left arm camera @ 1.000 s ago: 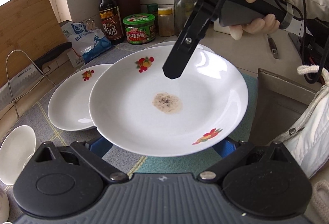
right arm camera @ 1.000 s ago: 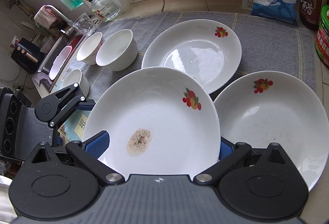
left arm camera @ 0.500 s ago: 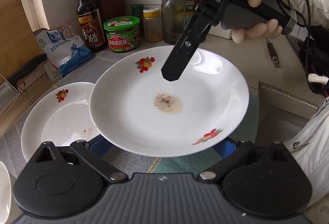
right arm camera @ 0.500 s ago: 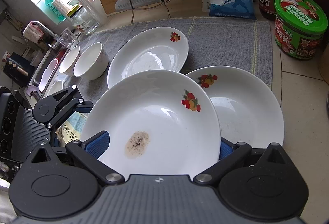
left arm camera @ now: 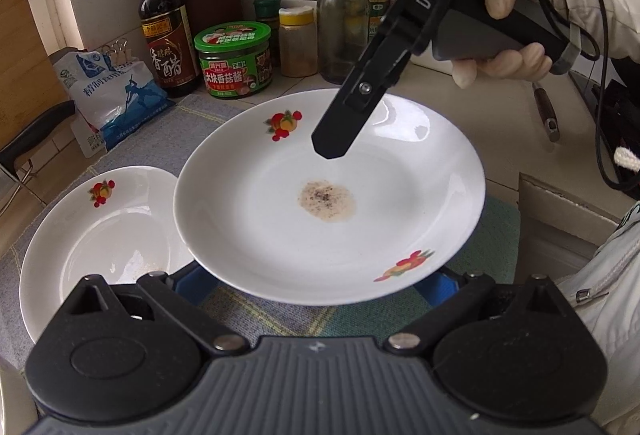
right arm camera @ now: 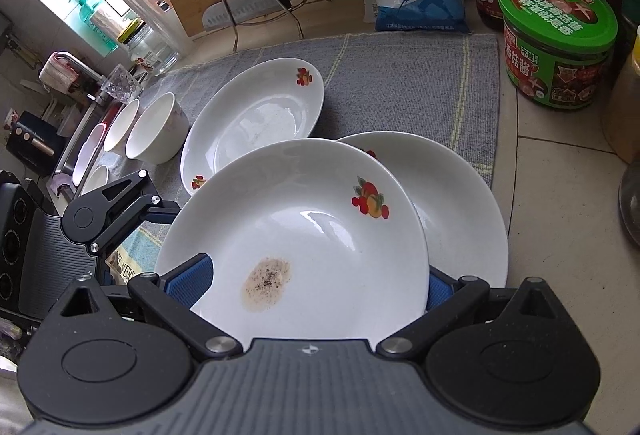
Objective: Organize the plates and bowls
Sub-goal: 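Lower the stained plate onto the other white plate with the right gripper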
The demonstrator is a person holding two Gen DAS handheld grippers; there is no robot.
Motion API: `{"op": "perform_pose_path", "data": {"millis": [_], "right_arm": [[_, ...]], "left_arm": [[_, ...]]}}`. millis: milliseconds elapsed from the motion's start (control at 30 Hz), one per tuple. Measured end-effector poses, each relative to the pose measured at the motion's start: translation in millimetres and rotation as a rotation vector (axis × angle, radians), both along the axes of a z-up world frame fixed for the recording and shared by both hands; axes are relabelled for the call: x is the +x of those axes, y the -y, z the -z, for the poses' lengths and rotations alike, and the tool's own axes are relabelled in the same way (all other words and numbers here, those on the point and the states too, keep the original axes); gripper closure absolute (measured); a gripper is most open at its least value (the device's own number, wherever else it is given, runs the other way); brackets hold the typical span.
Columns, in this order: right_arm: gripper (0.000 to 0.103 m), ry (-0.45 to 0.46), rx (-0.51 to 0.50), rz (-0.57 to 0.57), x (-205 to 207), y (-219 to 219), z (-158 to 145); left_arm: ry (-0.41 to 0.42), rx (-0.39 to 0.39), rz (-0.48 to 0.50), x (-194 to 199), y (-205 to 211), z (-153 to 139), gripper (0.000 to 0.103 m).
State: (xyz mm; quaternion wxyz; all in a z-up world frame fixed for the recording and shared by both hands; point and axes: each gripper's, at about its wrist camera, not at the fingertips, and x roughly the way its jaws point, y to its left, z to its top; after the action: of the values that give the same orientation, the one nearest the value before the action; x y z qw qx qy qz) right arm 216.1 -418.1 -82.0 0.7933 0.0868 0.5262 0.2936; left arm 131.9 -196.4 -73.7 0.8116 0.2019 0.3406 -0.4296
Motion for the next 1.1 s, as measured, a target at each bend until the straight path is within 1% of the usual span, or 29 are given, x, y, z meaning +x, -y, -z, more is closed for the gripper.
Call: {"op": "perform_pose_path", "data": {"millis": [200,633,1100], "right_arm": [[0.000,0.000,0.004,-0.013,4.5,6.9,1.9],[0.000,-0.015,0.010,0.029,7.4,12.3,10.6],[0.000,-0.020,0.023,0.018,10.9,20.3,18.4]], "left_arm": [[-0.007,0.003,-0.013,5.3,5.3,2.2,0.002],[-0.035,0.019,0.006,14.5,9.9,4.5,0.002],[-0.051,0.043,-0.011,18.5,17.4,8.5,0.002]]}}
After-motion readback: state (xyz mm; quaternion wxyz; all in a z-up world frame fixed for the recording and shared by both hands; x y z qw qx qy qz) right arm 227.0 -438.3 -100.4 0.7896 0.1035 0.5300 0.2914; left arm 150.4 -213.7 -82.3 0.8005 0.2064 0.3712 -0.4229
